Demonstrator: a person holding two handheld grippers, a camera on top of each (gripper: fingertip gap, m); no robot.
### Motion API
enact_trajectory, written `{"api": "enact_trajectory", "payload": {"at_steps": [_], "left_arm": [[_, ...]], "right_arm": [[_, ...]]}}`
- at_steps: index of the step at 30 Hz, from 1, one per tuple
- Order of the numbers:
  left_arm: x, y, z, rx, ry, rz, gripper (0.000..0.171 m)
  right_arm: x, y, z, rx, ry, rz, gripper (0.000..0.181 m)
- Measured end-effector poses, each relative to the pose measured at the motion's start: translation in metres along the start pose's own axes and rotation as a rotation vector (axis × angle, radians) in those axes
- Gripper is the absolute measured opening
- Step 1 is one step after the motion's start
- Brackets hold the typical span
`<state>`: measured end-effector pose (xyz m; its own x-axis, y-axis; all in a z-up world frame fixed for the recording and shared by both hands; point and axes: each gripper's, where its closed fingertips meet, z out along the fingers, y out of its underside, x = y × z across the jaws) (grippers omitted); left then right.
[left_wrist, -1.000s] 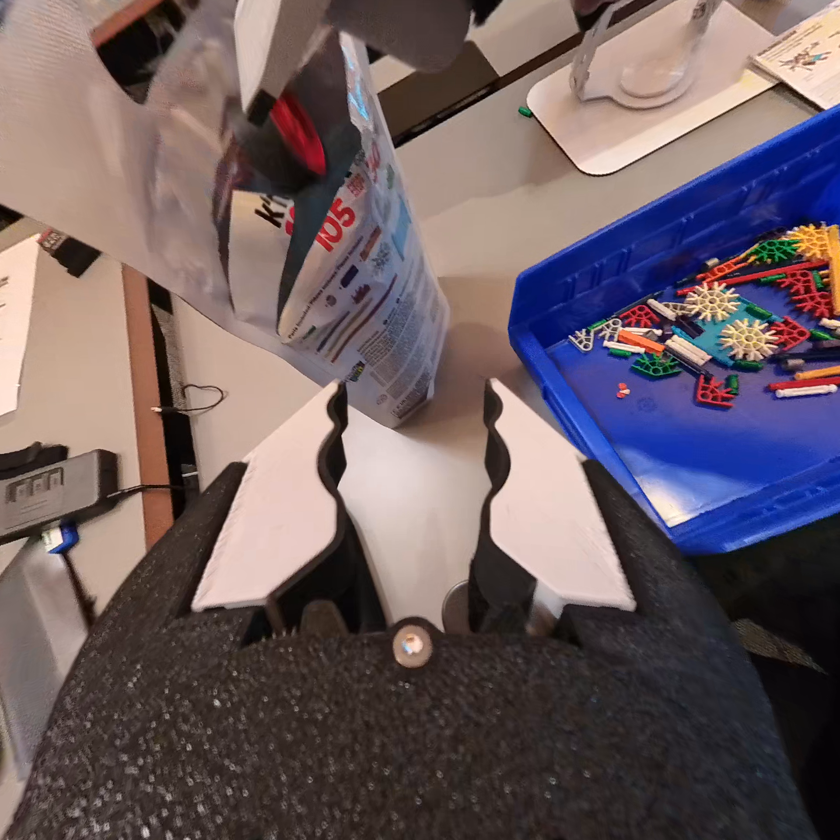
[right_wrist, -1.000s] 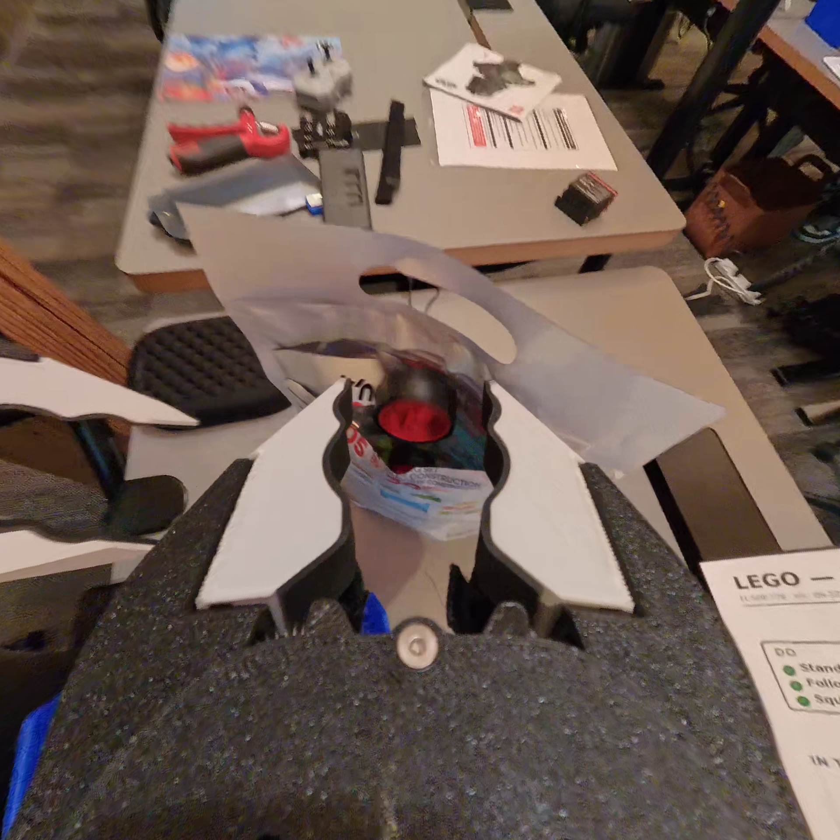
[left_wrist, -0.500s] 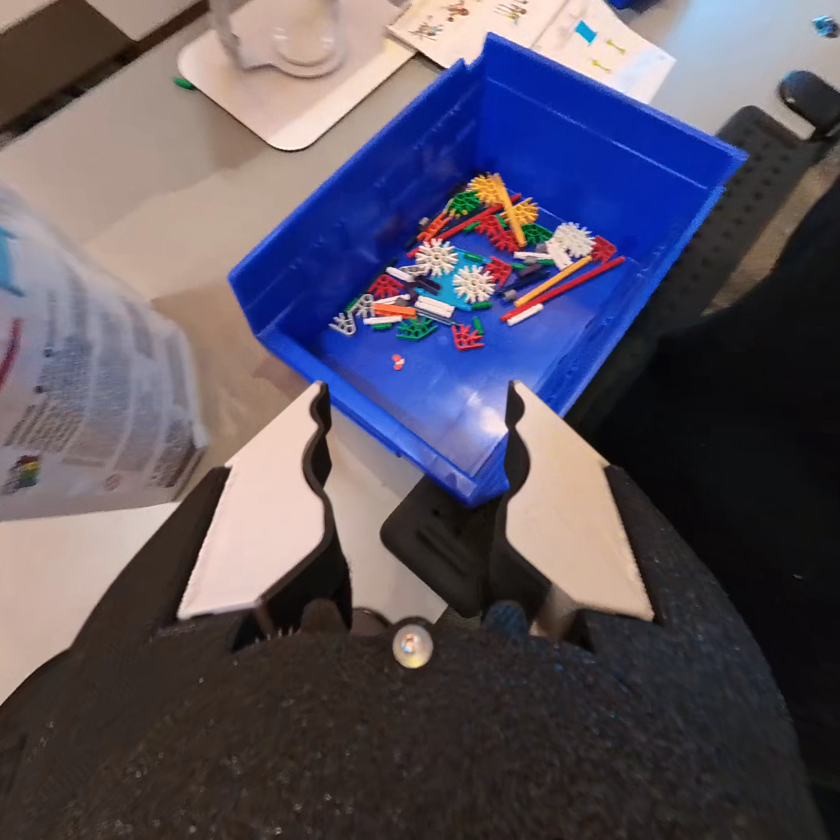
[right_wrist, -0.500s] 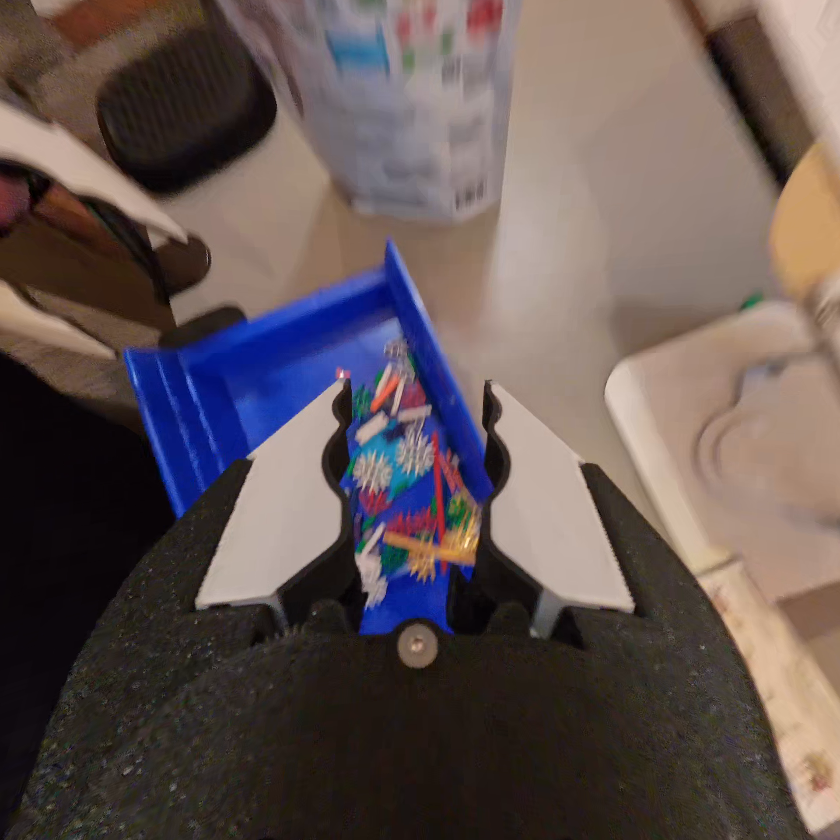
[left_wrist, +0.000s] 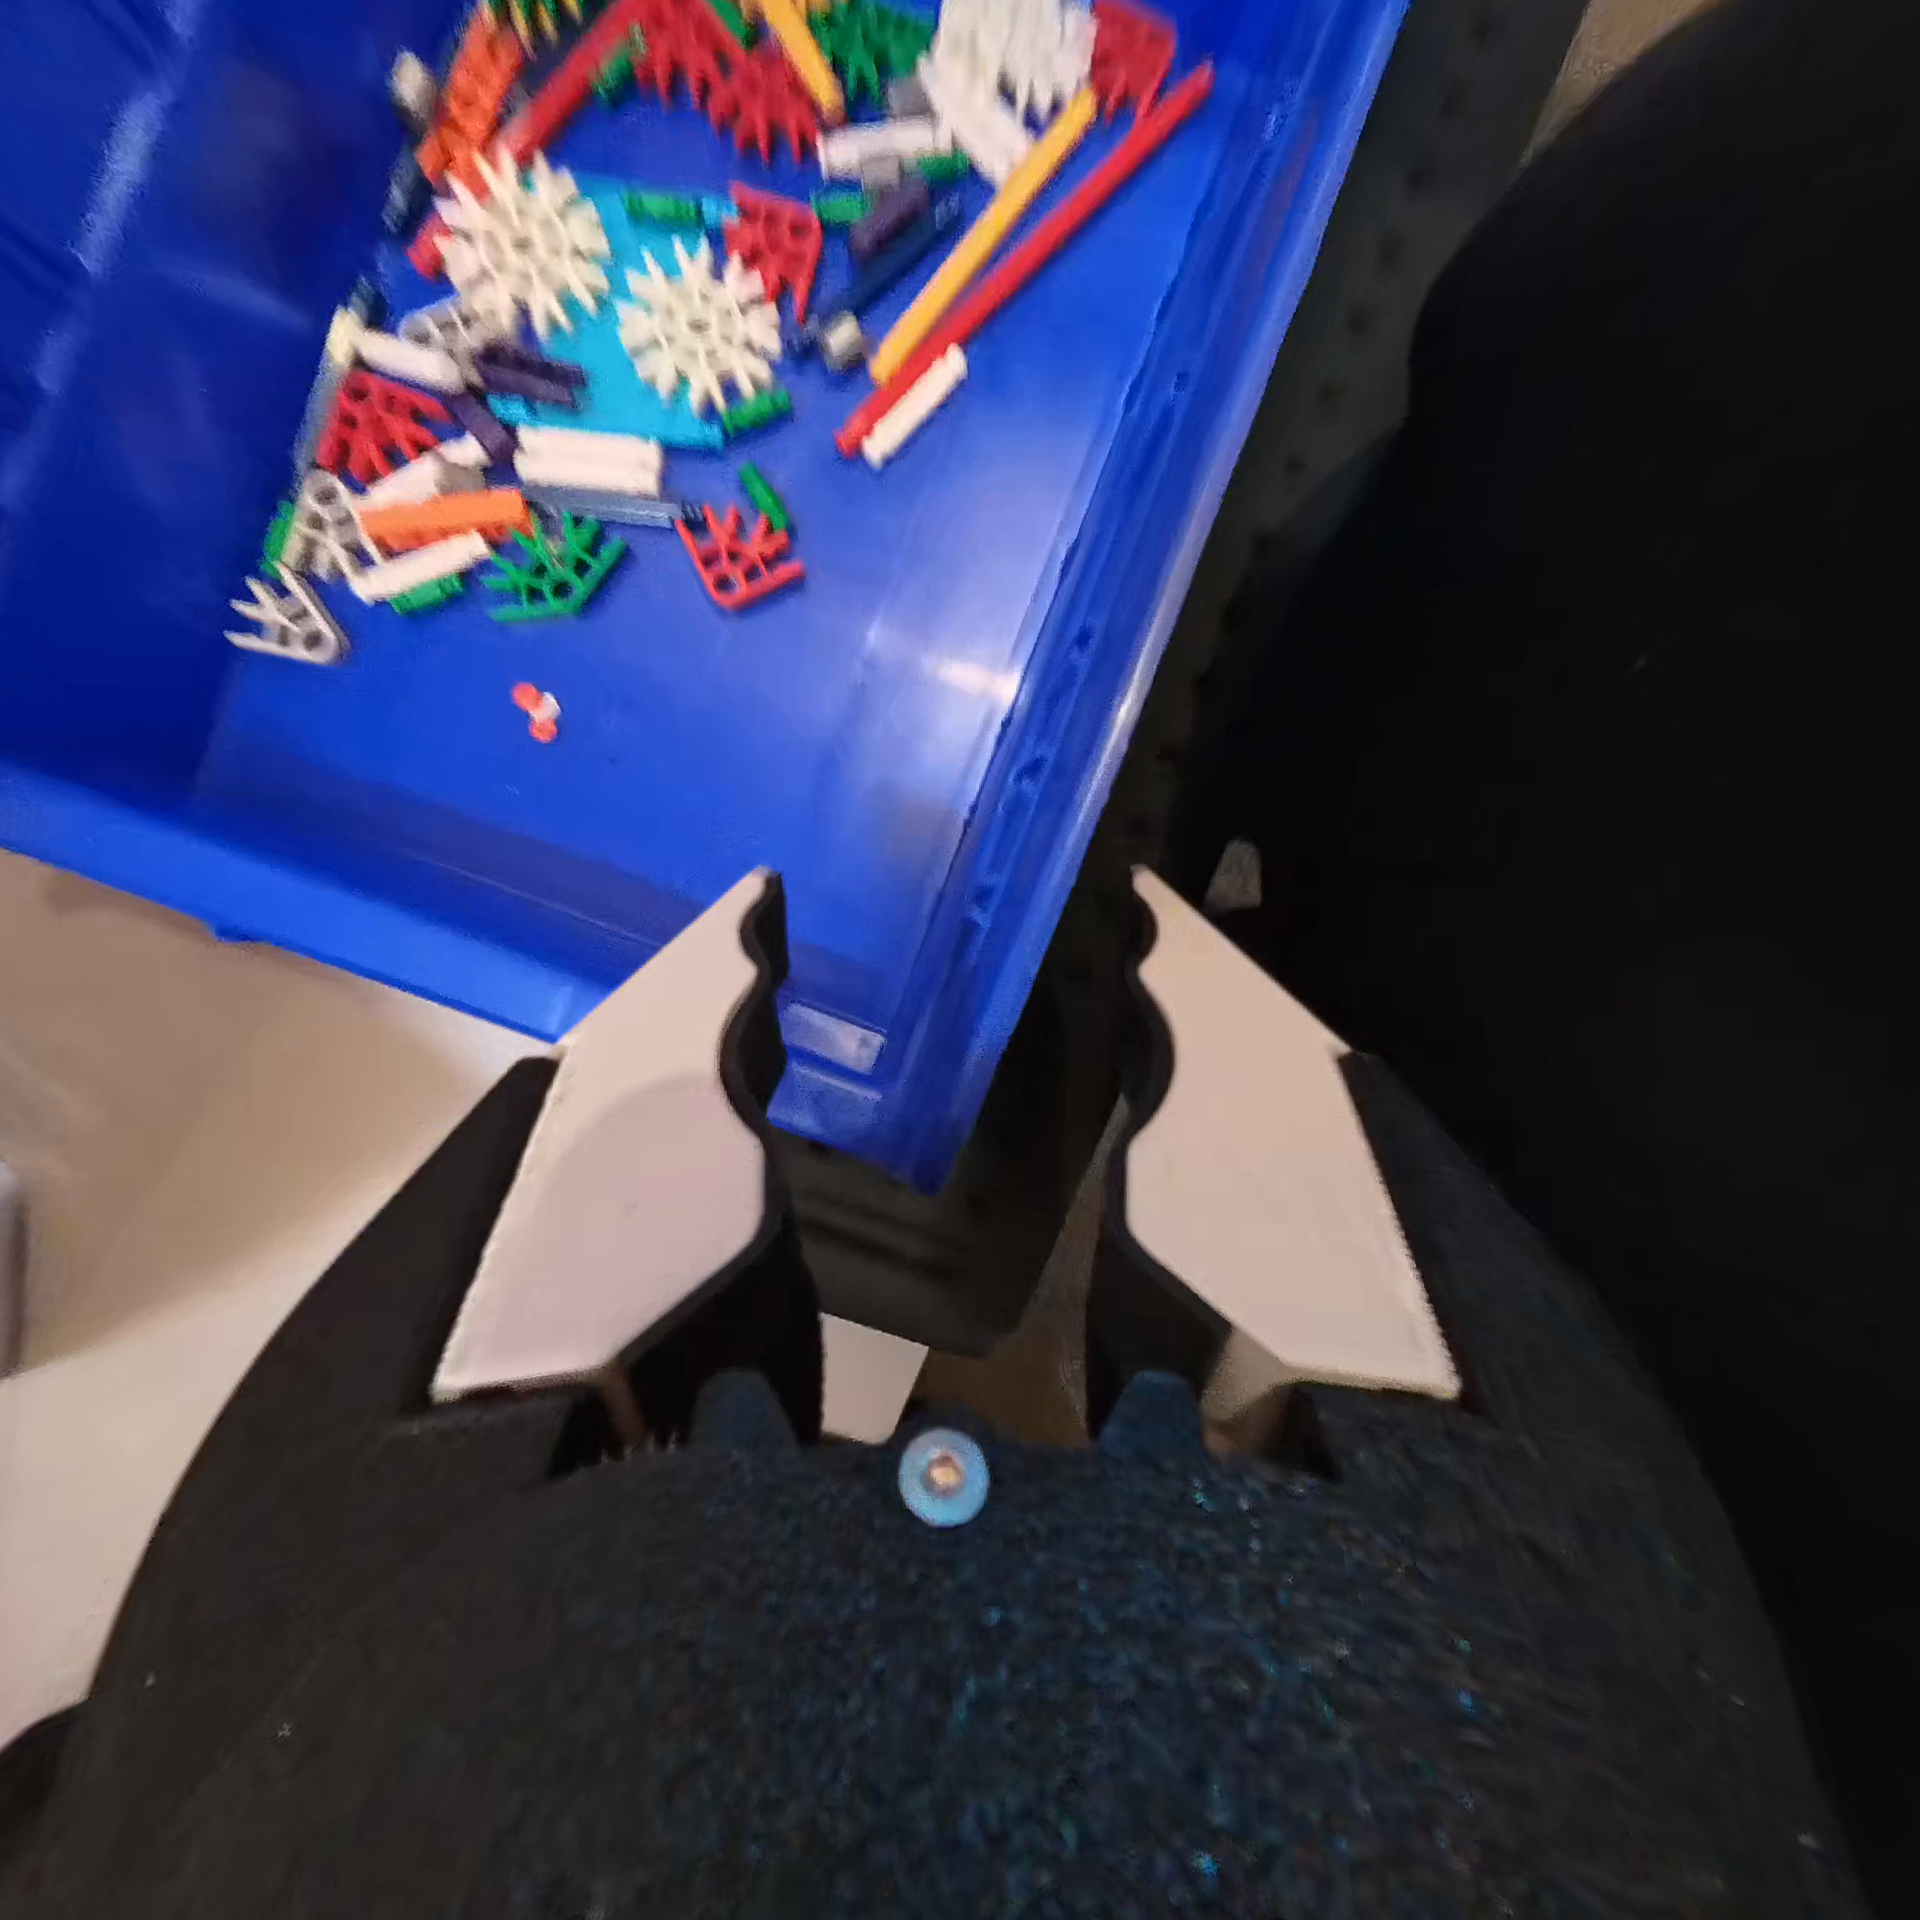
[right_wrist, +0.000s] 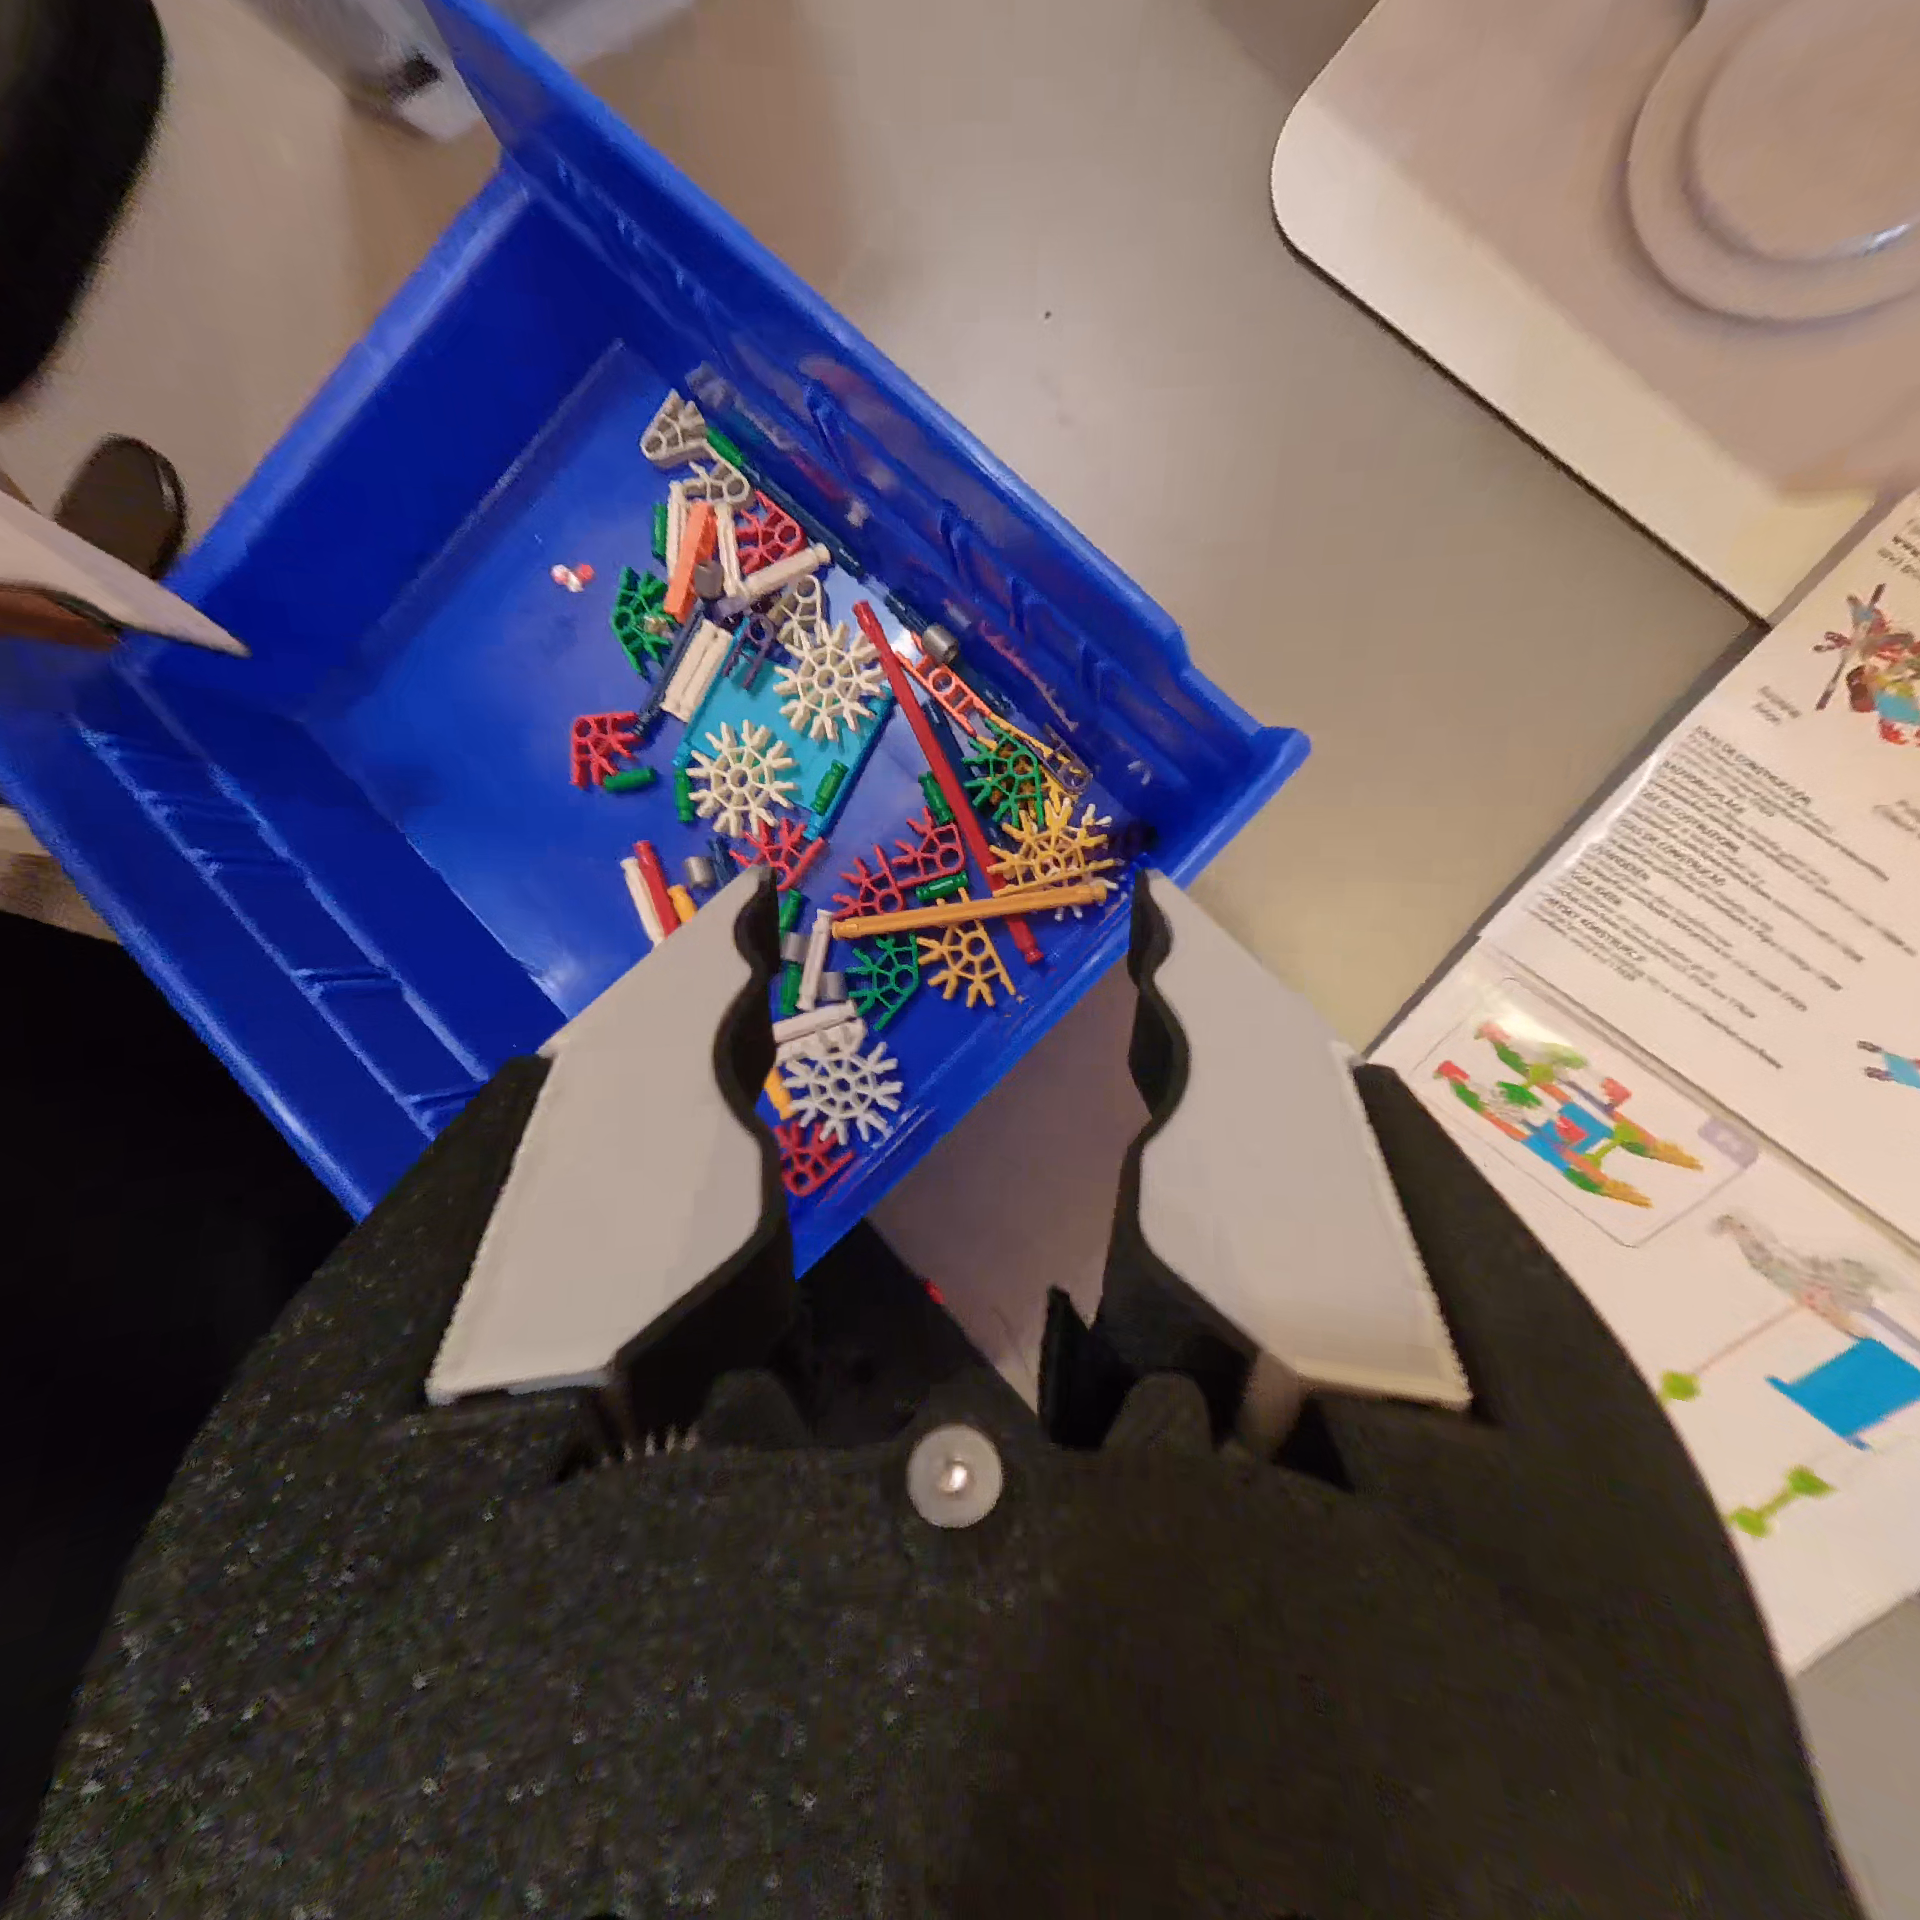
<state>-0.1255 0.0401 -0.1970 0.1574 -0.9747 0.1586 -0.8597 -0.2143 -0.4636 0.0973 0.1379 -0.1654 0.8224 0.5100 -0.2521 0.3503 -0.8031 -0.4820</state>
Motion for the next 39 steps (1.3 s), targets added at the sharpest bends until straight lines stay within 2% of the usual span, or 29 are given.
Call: {"api": "enact_trajectory", "payload": {"at_steps": [2, 5, 11, 17, 26, 31, 34, 38, 39], "left_arm": [[0.001, 0.013, 0.014, -0.027, -0.025, 0.004, 0.051], [-0.002, 0.019, 0.025, 0.002, -0.075, -0.001, 0.015], [0.011, 0.006, 0.026, 0.069, -0.083, 0.106, 0.000], [0.009, -0.020, 0.011, 0.155, -0.100, 0.122, 0.000], [0.018, -0.045, -0.012, 0.202, -0.074, 0.147, 0.000], [0.029, -0.075, -0.041, 0.264, -0.017, 0.171, 0.000], [0.043, -0.094, -0.059, 0.328, 0.057, 0.187, 0.000], [0.061, -0.112, -0.074, 0.364, 0.120, 0.244, 0.000], [0.065, -0.116, -0.077, 0.369, 0.132, 0.255, 0.000]], "right_arm": [[0.000, 0.000, -0.003, 0.029, -0.017, 0.014, 0.064], [0.001, -0.003, -0.011, 0.091, -0.040, 0.042, 0.062], [0.021, -0.005, -0.027, 0.221, -0.101, 0.189, 0.057], [0.051, 0.008, -0.027, 0.281, -0.139, 0.329, 0.053], [0.079, 0.024, -0.011, 0.307, -0.173, 0.393, 0.052], [0.089, 0.004, -0.021, 0.501, -0.382, 0.558, 0.055], [0.093, -0.022, -0.043, 0.680, -0.585, 0.663, 0.061], [0.092, -0.049, -0.062, 0.775, -0.728, 0.647, 0.072], [0.087, -0.057, -0.071, 0.802, -0.802, 0.638, 0.075]]}}
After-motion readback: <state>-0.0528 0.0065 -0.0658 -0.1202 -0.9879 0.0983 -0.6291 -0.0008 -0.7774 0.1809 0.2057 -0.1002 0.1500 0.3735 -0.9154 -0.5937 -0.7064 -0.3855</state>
